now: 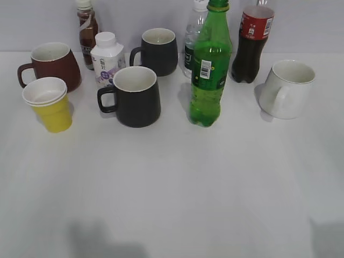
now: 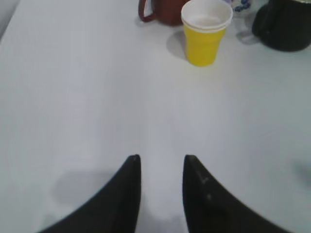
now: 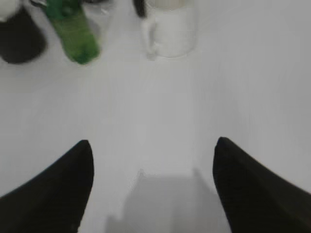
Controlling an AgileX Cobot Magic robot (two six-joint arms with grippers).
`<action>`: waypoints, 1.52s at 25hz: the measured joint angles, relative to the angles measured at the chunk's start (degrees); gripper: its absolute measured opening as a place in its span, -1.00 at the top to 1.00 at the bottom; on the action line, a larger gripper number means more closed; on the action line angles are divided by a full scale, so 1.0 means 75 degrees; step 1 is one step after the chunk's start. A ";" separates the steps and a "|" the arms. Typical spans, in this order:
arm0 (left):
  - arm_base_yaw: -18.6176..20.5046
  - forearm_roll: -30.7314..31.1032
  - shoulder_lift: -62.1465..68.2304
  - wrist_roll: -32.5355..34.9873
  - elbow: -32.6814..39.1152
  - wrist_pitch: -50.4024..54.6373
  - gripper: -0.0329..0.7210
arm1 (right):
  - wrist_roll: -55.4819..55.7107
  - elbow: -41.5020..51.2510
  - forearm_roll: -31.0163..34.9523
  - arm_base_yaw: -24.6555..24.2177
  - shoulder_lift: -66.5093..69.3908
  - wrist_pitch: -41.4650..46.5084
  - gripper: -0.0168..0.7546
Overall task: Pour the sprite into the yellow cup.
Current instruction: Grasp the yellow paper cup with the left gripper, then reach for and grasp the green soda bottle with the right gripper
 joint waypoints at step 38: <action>-0.1756 -0.1621 0.7718 0.0000 0.2256 -1.0827 -0.45 | -0.2621 0.0131 0.1801 0.2793 0.7778 -0.8340 -0.49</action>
